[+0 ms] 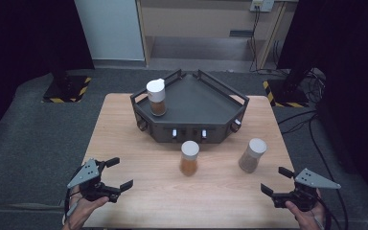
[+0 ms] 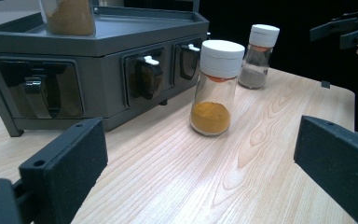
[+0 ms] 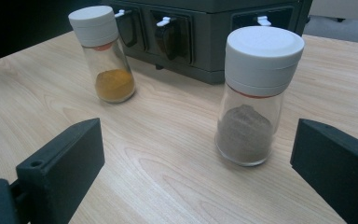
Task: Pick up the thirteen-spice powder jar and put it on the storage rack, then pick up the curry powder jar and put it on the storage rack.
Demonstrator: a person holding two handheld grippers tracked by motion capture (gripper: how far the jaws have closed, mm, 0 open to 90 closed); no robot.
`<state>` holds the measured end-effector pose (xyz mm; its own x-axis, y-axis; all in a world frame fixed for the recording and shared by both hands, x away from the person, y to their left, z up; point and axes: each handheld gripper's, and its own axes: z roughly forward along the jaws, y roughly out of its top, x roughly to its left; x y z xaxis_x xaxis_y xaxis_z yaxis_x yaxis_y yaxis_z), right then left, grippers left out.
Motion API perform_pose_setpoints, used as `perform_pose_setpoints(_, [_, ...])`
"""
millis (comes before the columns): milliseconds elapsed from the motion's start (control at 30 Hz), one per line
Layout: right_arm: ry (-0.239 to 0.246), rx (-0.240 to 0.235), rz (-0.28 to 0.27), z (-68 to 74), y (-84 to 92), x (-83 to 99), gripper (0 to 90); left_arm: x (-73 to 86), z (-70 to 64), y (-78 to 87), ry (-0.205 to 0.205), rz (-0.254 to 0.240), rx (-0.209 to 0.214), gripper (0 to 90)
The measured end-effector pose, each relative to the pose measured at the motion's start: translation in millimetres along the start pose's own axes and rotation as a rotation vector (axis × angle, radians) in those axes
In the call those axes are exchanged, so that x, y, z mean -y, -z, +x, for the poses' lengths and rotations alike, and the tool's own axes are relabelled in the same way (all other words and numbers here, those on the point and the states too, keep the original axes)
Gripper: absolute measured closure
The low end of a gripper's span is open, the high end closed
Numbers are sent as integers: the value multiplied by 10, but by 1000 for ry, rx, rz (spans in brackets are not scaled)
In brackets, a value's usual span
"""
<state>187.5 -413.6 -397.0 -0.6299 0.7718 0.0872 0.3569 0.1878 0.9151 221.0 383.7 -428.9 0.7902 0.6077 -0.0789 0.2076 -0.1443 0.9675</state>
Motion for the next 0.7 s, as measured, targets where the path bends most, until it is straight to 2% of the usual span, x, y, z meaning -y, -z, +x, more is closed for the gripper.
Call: perform_pose_setpoints(700, [1,0,-2,2,0,-2,32,-6,3,-2,-1,8,5,12])
